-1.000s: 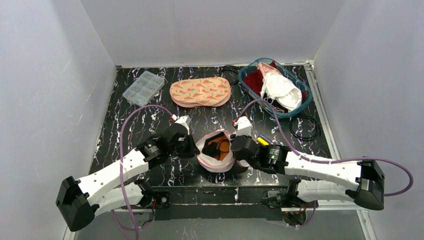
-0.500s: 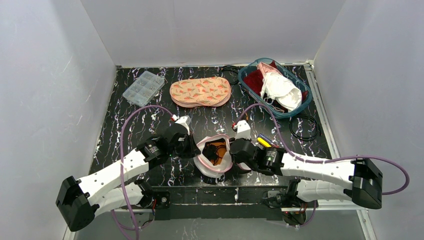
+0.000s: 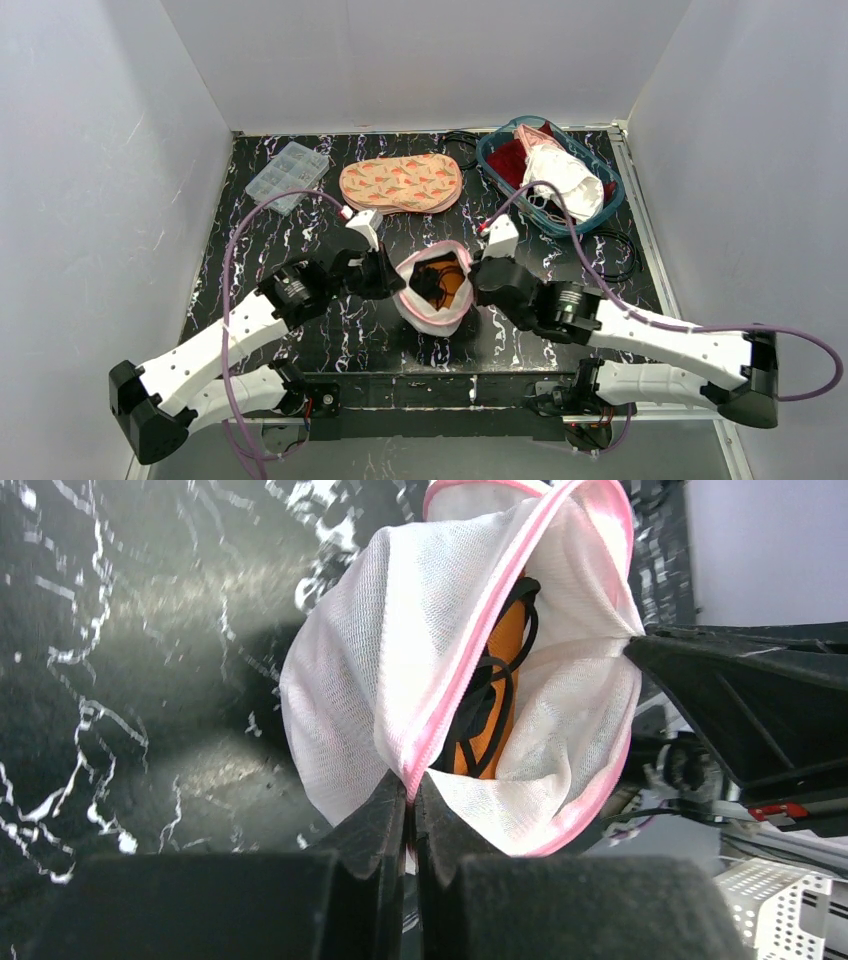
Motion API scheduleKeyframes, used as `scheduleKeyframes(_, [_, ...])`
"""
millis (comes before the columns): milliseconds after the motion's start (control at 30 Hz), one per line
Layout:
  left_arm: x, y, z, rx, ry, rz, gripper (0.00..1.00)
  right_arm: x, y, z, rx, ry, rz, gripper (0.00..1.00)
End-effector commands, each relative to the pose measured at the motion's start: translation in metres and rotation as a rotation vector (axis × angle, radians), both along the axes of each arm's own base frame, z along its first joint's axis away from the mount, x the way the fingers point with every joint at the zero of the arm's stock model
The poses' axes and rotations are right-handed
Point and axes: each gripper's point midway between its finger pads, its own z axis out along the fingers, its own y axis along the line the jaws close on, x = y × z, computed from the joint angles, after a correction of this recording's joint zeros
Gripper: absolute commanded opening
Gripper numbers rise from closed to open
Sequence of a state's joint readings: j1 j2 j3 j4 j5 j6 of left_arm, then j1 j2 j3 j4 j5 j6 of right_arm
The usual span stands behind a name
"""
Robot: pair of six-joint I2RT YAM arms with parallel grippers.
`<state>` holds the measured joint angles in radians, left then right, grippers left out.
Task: Unzip the laundry bag and remove the bra
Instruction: Adjust the laundry bag at the center of the board.
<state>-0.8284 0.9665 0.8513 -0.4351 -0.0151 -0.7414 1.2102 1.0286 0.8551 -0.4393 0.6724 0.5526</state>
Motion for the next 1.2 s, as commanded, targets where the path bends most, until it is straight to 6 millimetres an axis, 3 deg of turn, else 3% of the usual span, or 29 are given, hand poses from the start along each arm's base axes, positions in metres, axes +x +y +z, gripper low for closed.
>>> scheduleKeyframes(0, [0.003,0.002,0.031,-0.04,-0.087,-0.016,0.0,0.009,-0.018,0.045,0.044,-0.101,-0.049,0.01])
scheduleKeyframes(133, [-0.003,0.006,-0.01,-0.006,-0.015,0.006,0.0,0.002,-0.02,0.011,0.035,-0.043,-0.046,0.01])
scheduleKeyframes(200, [-0.007,0.01,-0.021,0.007,0.007,0.013,0.0,-0.002,-0.02,0.007,0.058,-0.026,-0.039,0.01])
scheduleKeyframes(333, [-0.002,0.019,-0.007,0.014,-0.058,0.034,0.0,-0.003,-0.018,0.016,0.103,-0.051,-0.016,0.01])
scheduleKeyframes(433, [0.007,0.021,0.029,0.028,-0.136,0.028,0.0,-0.002,-0.02,0.017,0.071,-0.055,-0.018,0.01])
scheduleKeyframes(500, [0.013,0.016,0.055,0.024,-0.177,0.011,0.0,0.002,-0.018,0.03,0.075,-0.078,-0.016,0.01])
scheduleKeyframes(567, [0.016,0.007,0.067,0.026,-0.182,-0.026,0.0,0.004,-0.017,0.044,0.088,-0.102,-0.013,0.01])
scheduleKeyframes(633, [0.013,-0.002,0.052,0.042,-0.125,-0.065,0.0,0.005,-0.016,0.047,0.087,-0.112,-0.011,0.01])
scheduleKeyframes(767, [-0.003,-0.01,-0.03,0.098,0.08,-0.092,0.07,0.001,-0.012,0.019,0.049,-0.065,0.001,0.01])
scheduleKeyframes(800, [-0.004,-0.012,-0.041,0.091,0.099,-0.093,0.09,0.0,-0.011,0.013,0.043,-0.054,0.008,0.01])
scheduleKeyframes(933, [-0.002,-0.02,-0.046,0.065,0.107,-0.098,0.16,-0.002,-0.009,0.001,0.036,-0.037,0.017,0.01])
scheduleKeyframes(1167, [0.002,-0.014,-0.041,0.109,0.079,-0.103,0.29,-0.004,-0.007,-0.007,0.038,-0.02,0.024,0.01])
